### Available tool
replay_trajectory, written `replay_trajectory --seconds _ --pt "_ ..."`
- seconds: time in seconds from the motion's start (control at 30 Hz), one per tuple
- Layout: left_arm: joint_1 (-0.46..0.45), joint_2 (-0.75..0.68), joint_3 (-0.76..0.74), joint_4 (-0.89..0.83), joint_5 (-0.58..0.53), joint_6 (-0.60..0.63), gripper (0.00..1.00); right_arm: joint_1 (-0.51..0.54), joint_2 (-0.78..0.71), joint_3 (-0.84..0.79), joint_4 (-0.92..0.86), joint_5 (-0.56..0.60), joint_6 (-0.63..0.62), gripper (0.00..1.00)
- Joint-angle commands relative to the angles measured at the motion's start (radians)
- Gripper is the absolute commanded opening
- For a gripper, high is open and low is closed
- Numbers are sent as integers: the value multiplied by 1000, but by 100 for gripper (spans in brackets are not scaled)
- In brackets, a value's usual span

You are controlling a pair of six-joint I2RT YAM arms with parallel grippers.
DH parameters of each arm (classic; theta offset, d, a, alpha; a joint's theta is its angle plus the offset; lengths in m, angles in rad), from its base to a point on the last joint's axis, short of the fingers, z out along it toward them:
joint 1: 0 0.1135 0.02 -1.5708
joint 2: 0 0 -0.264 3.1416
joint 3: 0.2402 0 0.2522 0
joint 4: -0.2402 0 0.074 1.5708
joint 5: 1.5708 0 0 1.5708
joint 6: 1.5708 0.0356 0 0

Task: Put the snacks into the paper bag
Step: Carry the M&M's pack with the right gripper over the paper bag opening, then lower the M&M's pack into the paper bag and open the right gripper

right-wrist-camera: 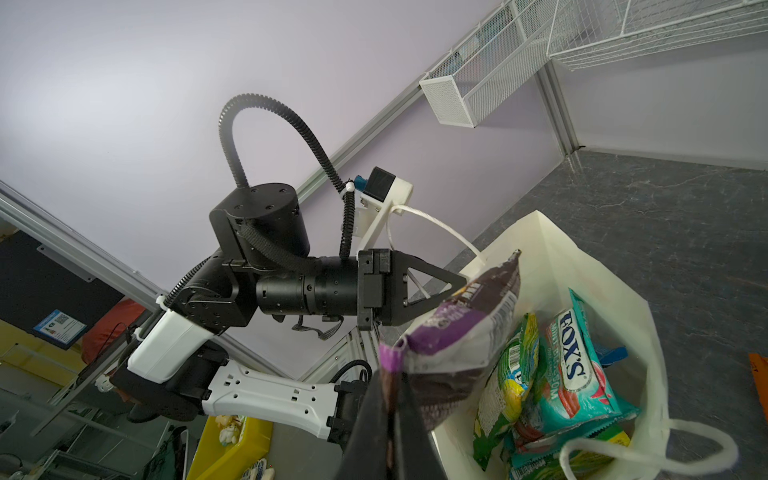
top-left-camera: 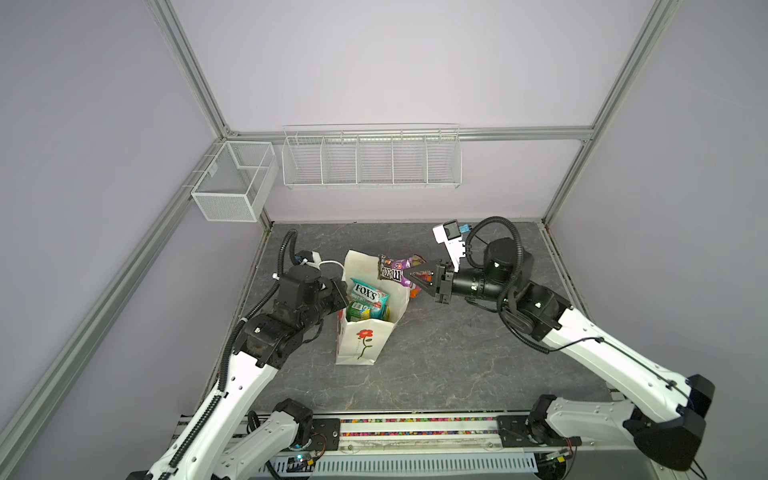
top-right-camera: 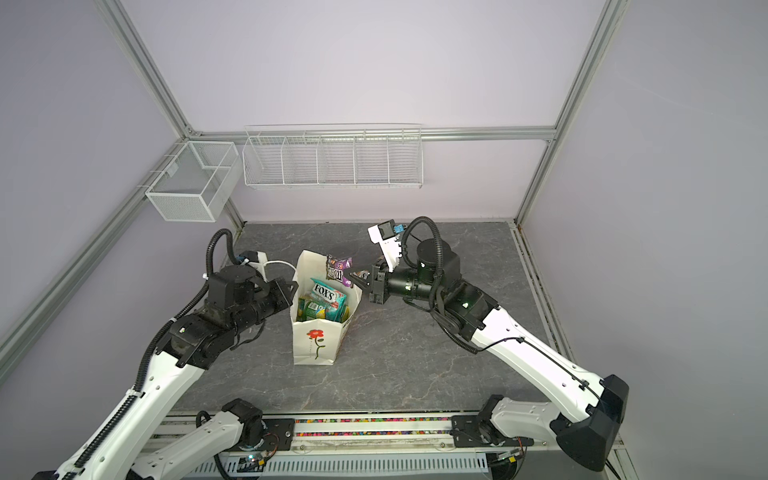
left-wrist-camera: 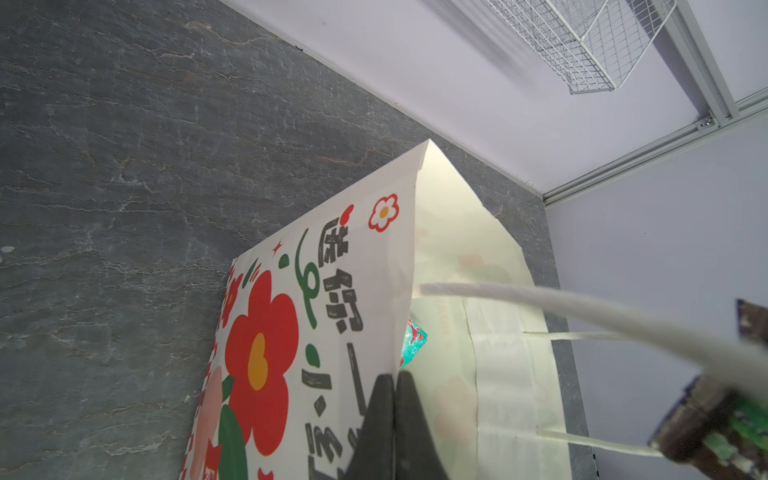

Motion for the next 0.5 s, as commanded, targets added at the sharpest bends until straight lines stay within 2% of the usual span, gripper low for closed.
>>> replay_trajectory --seconds 0.0,0.23,0.33,0.37,0.47 --pt "-7 -16 -8 38 3 -7 0 19 21 33 55 15 -20 7" --pt "-7 -22 -10 34 -1 -5 0 47 77 57 55 27 -18 8" --pt "-7 -27 -10 30 -5 -3 0 58 102 68 49 29 -17 17" --pt "-7 -27 -8 28 -7 -3 0 59 110 72 47 29 -17 24" --pt "-7 -30 -7 21 -16 -2 0 60 123 81 33 32 -19 55"
